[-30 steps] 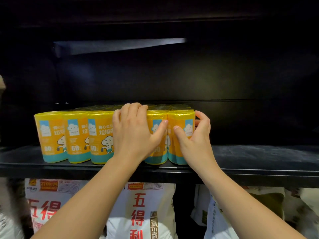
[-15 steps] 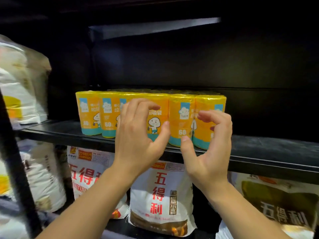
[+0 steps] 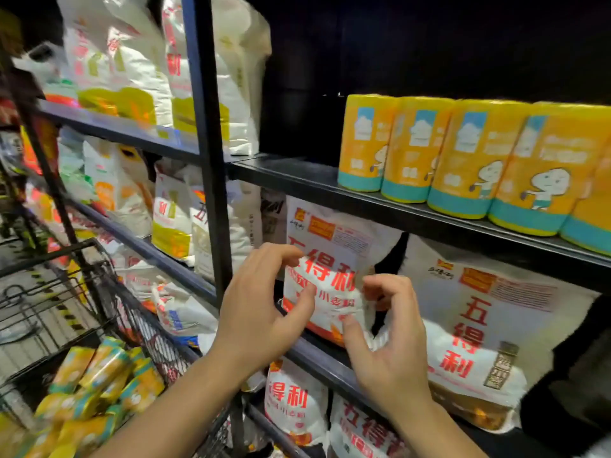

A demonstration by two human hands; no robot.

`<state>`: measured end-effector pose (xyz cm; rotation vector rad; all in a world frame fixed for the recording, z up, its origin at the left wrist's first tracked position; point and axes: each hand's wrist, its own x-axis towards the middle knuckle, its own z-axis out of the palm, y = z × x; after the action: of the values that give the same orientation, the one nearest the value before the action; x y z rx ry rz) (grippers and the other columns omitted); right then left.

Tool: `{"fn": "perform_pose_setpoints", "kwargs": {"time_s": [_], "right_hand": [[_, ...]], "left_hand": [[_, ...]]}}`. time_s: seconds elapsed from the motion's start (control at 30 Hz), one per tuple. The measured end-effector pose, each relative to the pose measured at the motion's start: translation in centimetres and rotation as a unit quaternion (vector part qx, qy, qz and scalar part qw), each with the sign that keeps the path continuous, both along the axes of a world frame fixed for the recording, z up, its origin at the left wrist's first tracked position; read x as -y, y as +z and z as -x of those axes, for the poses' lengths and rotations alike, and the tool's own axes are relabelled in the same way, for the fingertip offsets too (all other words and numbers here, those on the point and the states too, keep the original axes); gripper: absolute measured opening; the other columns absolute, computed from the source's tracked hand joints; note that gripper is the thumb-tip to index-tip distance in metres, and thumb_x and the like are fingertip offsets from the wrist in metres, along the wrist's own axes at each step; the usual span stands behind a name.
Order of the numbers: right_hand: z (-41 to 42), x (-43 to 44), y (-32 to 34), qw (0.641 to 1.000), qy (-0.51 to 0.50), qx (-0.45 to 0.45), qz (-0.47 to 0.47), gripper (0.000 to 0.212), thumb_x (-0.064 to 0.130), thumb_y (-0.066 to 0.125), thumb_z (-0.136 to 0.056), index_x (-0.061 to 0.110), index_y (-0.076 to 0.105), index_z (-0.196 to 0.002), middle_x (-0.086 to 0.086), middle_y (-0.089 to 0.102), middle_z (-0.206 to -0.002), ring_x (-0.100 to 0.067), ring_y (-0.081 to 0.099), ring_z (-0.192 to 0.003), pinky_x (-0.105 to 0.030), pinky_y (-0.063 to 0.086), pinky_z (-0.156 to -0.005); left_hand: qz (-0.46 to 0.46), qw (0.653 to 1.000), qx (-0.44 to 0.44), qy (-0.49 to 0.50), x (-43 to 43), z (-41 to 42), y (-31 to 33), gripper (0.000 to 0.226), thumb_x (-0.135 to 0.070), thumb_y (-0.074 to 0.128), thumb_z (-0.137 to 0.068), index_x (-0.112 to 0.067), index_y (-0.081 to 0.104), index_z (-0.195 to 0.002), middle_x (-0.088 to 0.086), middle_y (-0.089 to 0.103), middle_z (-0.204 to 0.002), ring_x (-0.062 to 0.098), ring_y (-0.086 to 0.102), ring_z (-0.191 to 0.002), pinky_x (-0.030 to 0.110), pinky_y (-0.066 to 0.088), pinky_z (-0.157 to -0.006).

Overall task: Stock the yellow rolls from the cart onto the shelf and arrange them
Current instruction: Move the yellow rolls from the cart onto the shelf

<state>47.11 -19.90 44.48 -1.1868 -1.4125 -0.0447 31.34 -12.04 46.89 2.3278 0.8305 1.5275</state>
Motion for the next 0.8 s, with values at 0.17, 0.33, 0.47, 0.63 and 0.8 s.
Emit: {"fn": "perform_pose_setpoints", "kwargs": {"time_s": [0.17, 0.33, 0.47, 0.63, 0.8], "right_hand": [[7.1, -5.7, -5.2, 0.992, 0.040, -0.017, 0.121, 0.030, 0.039, 0.059, -0.080, 0.036, 0.047, -0.107, 0.018, 0.051, -0.107, -0.002, 0.052, -0.104, -0.011, 0.041, -0.084], [14.0, -11.1, -10.8, 0.972, 0.070, -0.056, 0.216, 0.031, 0.021, 0.071, -0.083, 0.030, 0.052, -0.106, 0.010, 0.054, -0.101, -0.001, 0.053, -0.095, -0.014, 0.041, -0.078], [18.7, -14.4, -15.6, 0.954, 0.105, -0.062, 0.274, 0.037, 0.013, 0.073, -0.083, 0.035, 0.050, -0.102, 0.004, 0.053, -0.090, -0.011, 0.053, -0.079, -0.021, 0.043, -0.068], [22.6, -18.0, -20.7, 0.923, 0.131, -0.063, 0.357, 0.029, 0.012, 0.071, -0.084, 0.022, 0.053, -0.105, 0.000, 0.055, -0.088, -0.016, 0.056, -0.083, -0.032, 0.047, -0.073], [25.8, -22.4, -25.8, 0.874, 0.161, -0.074, 0.452, 0.029, 0.009, 0.068, -0.084, 0.026, 0.051, -0.099, 0.001, 0.054, -0.086, -0.014, 0.053, -0.076, -0.028, 0.044, -0.072]], "left_hand": [[0.094, 0.992, -0.032, 0.081, -3.3, 8.8, -5.5, 0.035, -0.042, 0.054, -0.084, -0.024, 0.056, -0.114, -0.014, 0.055, -0.104, 0.002, 0.052, -0.100, 0.008, 0.038, -0.081], [0.186, 0.967, -0.049, 0.170, -6.1, 17.0, -11.2, 0.040, -0.041, 0.058, -0.081, -0.022, 0.057, -0.116, -0.013, 0.056, -0.106, 0.005, 0.053, -0.103, 0.022, 0.044, -0.087], [0.251, 0.943, -0.044, 0.215, -7.3, 22.9, -15.8, 0.040, -0.042, 0.058, -0.081, -0.021, 0.057, -0.114, -0.009, 0.059, -0.105, 0.010, 0.058, -0.101, 0.035, 0.051, -0.087], [0.351, 0.890, -0.019, 0.289, -8.1, 27.8, -21.4, 0.029, -0.028, 0.068, -0.085, -0.029, 0.051, -0.108, -0.008, 0.057, -0.100, 0.011, 0.055, -0.096, 0.034, 0.049, -0.083], [0.461, 0.811, 0.038, 0.359, -8.8, 30.6, -26.4, 0.022, -0.021, 0.069, -0.083, -0.026, 0.050, -0.093, -0.007, 0.056, -0.087, 0.013, 0.054, -0.081, 0.021, 0.039, -0.065]]}}
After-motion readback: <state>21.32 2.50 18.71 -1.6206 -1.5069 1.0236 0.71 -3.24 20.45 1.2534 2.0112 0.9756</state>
